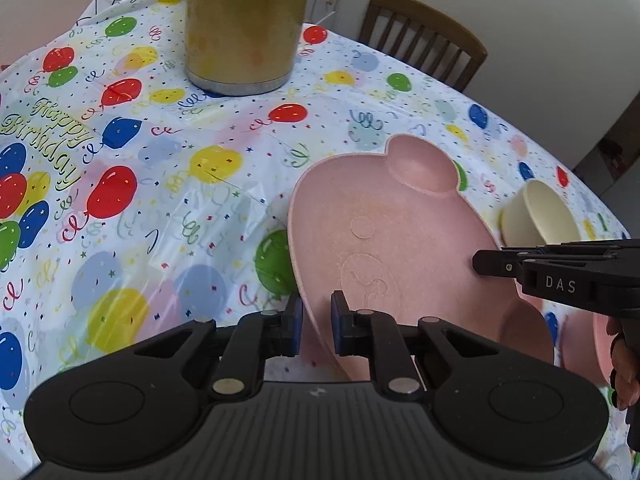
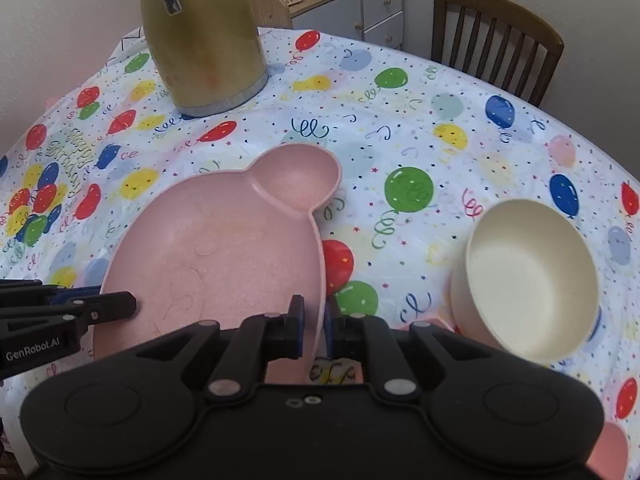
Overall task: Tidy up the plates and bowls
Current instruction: 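Lift the pink bear-shaped plate with both grippers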
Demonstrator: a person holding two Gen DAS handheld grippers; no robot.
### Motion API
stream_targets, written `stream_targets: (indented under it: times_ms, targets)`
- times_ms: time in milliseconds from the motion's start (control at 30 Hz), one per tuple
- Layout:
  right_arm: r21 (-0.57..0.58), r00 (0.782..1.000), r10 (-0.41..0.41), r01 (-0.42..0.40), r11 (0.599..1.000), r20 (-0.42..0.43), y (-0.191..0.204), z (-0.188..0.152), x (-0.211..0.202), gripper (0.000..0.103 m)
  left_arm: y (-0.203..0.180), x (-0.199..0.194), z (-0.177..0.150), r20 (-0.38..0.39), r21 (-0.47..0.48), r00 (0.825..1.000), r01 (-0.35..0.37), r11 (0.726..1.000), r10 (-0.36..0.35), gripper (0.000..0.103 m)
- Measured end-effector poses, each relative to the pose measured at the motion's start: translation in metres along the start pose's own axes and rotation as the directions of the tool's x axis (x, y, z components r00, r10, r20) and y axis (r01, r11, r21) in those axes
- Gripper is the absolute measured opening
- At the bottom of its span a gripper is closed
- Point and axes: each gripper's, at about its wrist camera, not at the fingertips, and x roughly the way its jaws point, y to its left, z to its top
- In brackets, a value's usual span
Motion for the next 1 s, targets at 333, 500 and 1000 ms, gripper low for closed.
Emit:
stream_targets:
  times_ms: [333, 500, 1000]
  targets:
    - [0.056, 0.997, -0.045, 0.041, 0.998, 0.055, -0.001, -0.044, -0.08, 0.009, -0.031, -0.056, -0.024, -0.005, 0.123, 0.996, 0.093, 0.988, -0.093, 0.014]
    - [0.111, 0.992, -0.09, 0.08, 0.991, 0.084, -0.004, -0.076, -0.12, 0.009, -0.053, -0.08, -0.041, -0.016, 0.202, 0.988, 0.152, 0.968, -0.152, 0.014]
    - [0.285, 0.963, -0.236, 0.19, 0.94, 0.134, -0.024, -0.171, -0.217, 0.009, -0.123, -0.133, -0.092, -0.056, 0.406, 0.952, 0.297, 0.864, -0.301, 0.014]
